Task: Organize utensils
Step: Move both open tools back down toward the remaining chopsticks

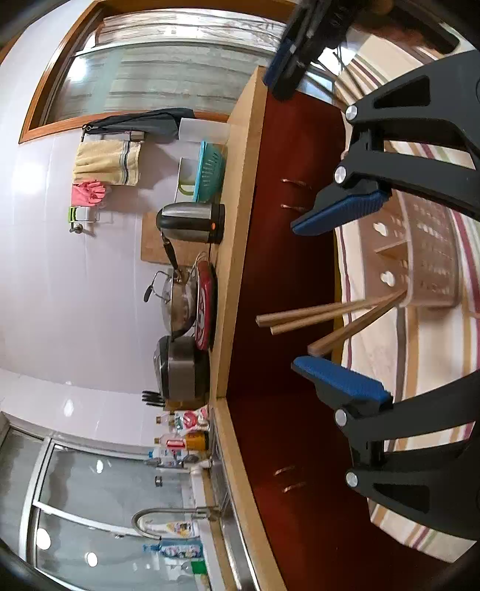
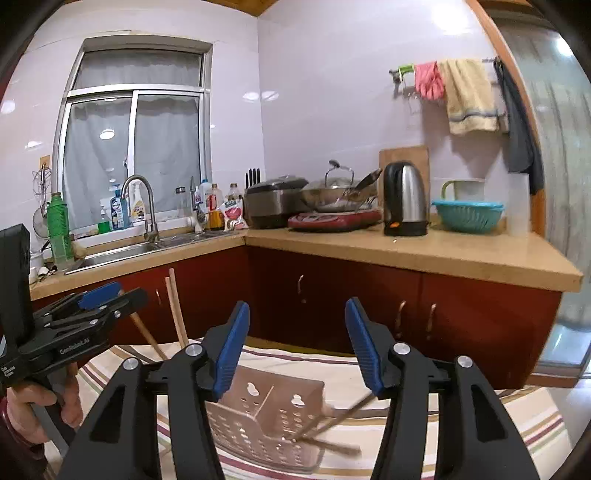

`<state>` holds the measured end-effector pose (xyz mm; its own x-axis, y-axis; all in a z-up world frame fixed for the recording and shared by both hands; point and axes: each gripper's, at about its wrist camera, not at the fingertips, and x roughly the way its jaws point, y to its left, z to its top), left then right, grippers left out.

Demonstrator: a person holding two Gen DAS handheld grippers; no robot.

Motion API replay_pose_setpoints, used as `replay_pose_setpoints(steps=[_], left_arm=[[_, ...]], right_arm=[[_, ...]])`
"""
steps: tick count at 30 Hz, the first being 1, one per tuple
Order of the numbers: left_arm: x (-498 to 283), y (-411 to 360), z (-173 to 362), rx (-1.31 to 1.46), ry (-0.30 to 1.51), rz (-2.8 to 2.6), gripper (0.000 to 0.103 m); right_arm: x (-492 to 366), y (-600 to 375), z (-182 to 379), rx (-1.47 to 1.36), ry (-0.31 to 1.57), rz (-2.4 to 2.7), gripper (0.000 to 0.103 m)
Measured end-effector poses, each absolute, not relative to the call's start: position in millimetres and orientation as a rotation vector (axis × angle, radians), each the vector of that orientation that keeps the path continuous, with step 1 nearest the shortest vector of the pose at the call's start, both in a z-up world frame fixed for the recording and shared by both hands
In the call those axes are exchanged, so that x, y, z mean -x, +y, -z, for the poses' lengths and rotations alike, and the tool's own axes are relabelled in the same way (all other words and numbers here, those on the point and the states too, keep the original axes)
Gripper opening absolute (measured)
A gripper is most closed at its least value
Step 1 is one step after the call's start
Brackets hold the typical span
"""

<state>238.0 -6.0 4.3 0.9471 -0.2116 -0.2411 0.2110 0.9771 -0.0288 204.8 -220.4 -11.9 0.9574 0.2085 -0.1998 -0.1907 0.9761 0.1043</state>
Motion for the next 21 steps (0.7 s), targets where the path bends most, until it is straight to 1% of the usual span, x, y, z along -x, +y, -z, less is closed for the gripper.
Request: replay_pose_setpoints(steps=[4,9,19,21], left_arm=[[-213,1,-3,-0.005,0.238,0.201,0.074],[-177,10,9,-0.019,0.249,0.180,0.075],[-104,20,65,-0.086,0.317,0.115,0.075],[-93,22,79,-0.105,0.346,0.099,0.075]], right_arm=[[-174,-221,11,-0.071,0.196,-0.184,0.058],[-138,-218,29,-0.068,0.237,-0.178,0.058],[-70,-205,107,-0.056,0.355,-0.173,0.057],[-58,-202,123,-0.058,0.385,-0.182,0.056]])
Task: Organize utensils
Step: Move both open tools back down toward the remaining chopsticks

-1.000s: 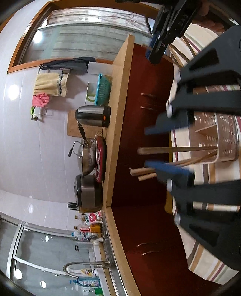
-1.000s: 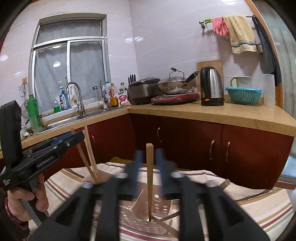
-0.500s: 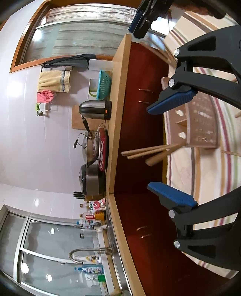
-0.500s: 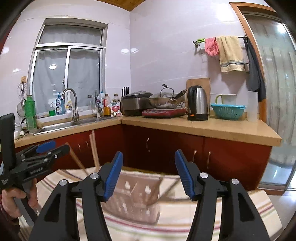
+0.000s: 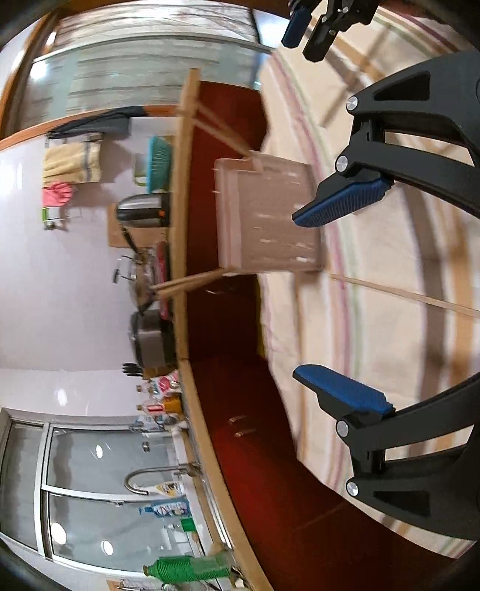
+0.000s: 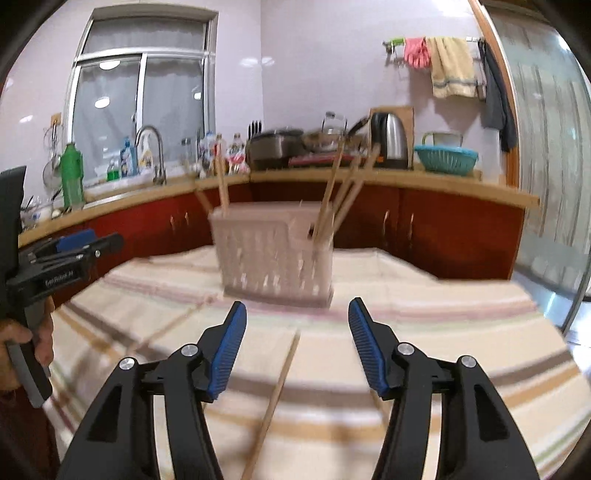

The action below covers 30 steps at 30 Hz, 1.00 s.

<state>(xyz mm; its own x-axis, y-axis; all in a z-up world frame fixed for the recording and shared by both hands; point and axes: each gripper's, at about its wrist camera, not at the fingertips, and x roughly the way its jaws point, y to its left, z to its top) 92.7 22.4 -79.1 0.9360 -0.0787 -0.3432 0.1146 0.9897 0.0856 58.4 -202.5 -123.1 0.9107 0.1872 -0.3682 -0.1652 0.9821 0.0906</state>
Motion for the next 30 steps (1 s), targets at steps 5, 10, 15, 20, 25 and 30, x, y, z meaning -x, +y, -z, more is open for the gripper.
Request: replay_pose_setpoints(steps=[5,10,15,20,25,30], left_arm=[[-71,30,116,-0.102,0.443,0.065,0.075],[-60,40,141,-0.086,0.505,0.032,0.075],[-58,48,156,-0.081,0.548,0.015,0.075],[-58,53,163,-0.074,0.576,0.009,0.075],[-61,53,164,-0.071,0.598,0.006,0.075],[-61,51,166,-0.079,0.622,0.012,0.075]], right_arm=[[-36,-193,158,-0.046,0.466,-0.221,0.052],[-25,-183,181,-0.033,0.537,-0.268,0.048],[-22,-173,199,-0.001,0.610,-0.301,0.041],[-19,-175,206,0.011,0.655,-0.292,0.034],[-19,-186,208,-0.001,0.658,-0.264,0.024],[-20,-199,208,0.008,0.652,-0.210,0.017]])
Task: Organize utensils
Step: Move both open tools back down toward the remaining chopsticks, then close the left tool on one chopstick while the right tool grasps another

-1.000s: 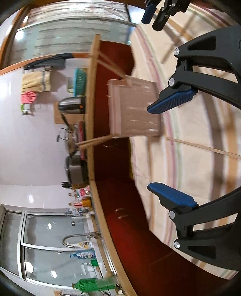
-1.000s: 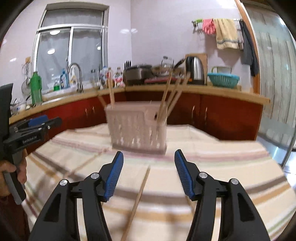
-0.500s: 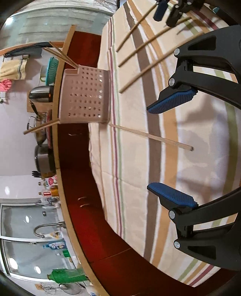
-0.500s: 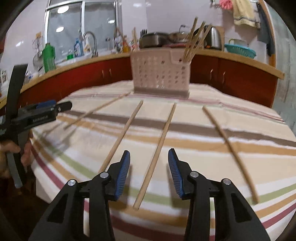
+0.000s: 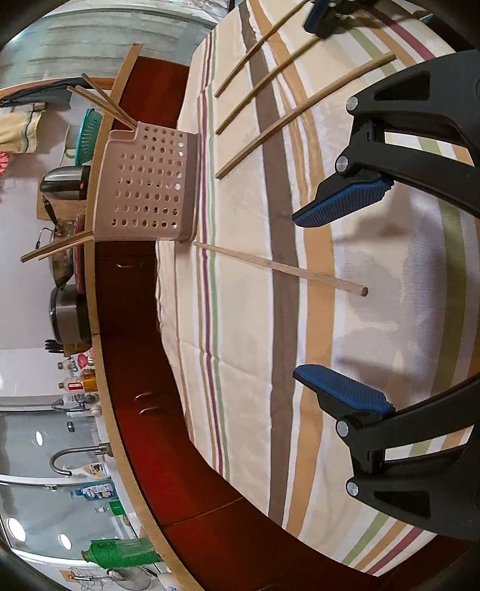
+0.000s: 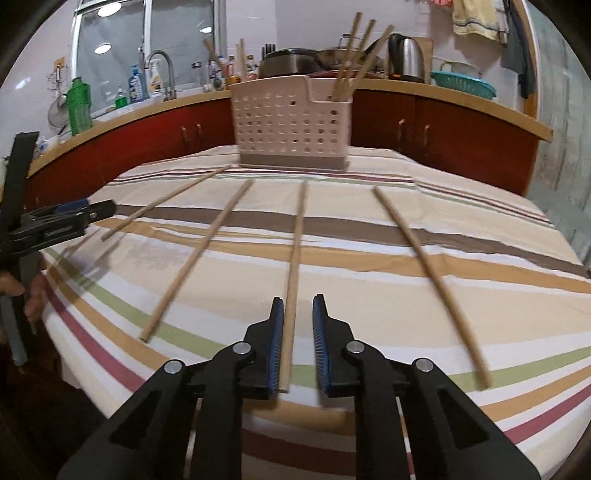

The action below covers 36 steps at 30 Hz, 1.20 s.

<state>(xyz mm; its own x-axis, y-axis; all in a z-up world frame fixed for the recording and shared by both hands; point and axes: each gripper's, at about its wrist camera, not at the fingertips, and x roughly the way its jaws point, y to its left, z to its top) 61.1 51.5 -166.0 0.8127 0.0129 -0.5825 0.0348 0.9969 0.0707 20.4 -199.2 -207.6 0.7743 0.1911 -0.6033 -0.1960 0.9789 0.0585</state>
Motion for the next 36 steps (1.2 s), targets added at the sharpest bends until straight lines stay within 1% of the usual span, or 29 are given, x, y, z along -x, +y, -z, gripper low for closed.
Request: replay_pose_setpoints(steps=[5,8,11,13,16,20,21,23,25,30,32,34,36], left_arm=[[-63,53,170,-0.071,0.654,0.020,0.073],[-67,55,172,-0.052,0.678,0.025,0.067],[-70,56,176,-0.044,0.711,0.039,0.056],[-72,56,181,-0.044,0.738,0.051,0.047],[-72,56,186,-0.037,0.761,0.066,0.040],[-73,57,187,-0.034,0.761,0.077,0.038],[-73,57,187,-0.036,0.761,0.082,0.036],[-73,55,186,-0.041,0.763,0.100,0.029],[-73,53,186,-0.044,0.764,0.118,0.019],[-73,50,187,-0.045,0.761,0.149,0.007],[-73,51,187,-0.038,0.761,0.151,0.007],[-73,51,187,-0.036,0.756,0.149,0.006],[-72,51,185,-0.030,0.742,0.145,0.006]], right_arm=[[-17,-215,209,-0.015,0.647,-0.190,0.016],[-14,-220,210,-0.028,0.644,-0.198,0.017],[-12,-223,210,-0.040,0.646,-0.203,0.017],[-12,-225,210,-0.046,0.646,-0.206,0.017],[-10,-227,210,-0.054,0.644,-0.211,0.017],[-8,-230,210,-0.058,0.641,-0.216,0.017],[-8,-230,210,-0.059,0.640,-0.218,0.017],[-6,-230,210,-0.060,0.638,-0.221,0.017],[-6,-230,210,-0.060,0.638,-0.218,0.017],[-6,-233,210,-0.072,0.643,-0.225,0.017],[-5,-234,209,-0.075,0.644,-0.226,0.017],[-5,-235,209,-0.081,0.646,-0.231,0.014],[-6,-235,209,-0.086,0.648,-0.242,0.008]])
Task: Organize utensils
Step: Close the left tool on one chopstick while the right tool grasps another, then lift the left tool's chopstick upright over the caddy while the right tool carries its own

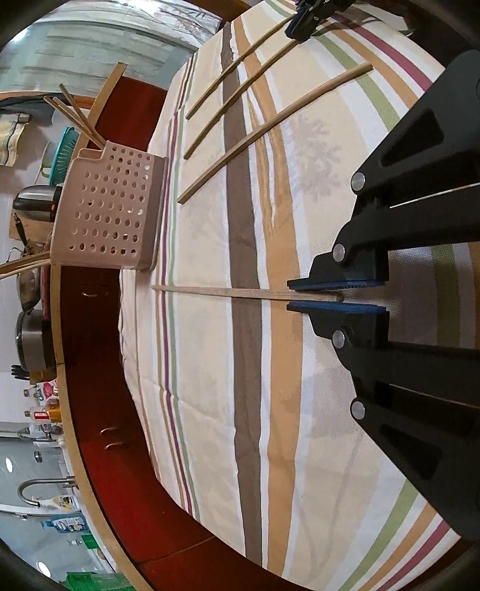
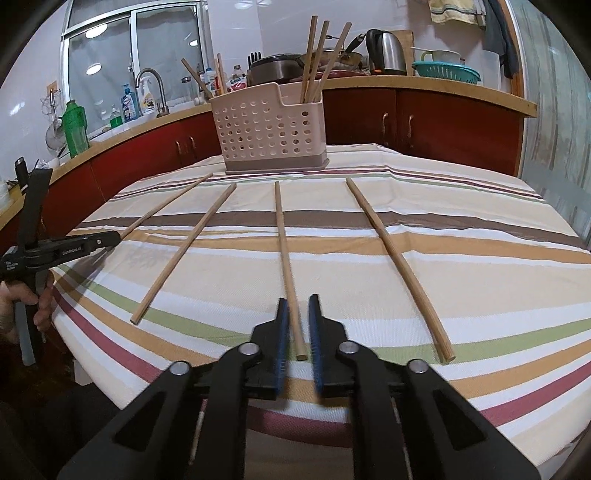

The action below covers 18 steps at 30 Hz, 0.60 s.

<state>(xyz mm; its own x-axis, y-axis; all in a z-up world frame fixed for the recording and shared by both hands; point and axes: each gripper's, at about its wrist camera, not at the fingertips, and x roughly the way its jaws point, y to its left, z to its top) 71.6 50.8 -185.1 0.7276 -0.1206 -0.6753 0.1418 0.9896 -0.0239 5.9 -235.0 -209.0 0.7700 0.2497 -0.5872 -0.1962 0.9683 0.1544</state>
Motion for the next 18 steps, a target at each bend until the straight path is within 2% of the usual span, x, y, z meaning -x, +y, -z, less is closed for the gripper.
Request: replay_pose_setpoints(steps=[11,18], left_arm=[[-56,48,155,-0.031,0.626,0.124,0.006],[-41,46,125,-0.025,0.538,0.125,0.006]], right_arm=[[-2,-235,195,-0.105,0.605,-0.248,0.007],[4,-236,167,-0.114,0.528,-0.248,0.007]])
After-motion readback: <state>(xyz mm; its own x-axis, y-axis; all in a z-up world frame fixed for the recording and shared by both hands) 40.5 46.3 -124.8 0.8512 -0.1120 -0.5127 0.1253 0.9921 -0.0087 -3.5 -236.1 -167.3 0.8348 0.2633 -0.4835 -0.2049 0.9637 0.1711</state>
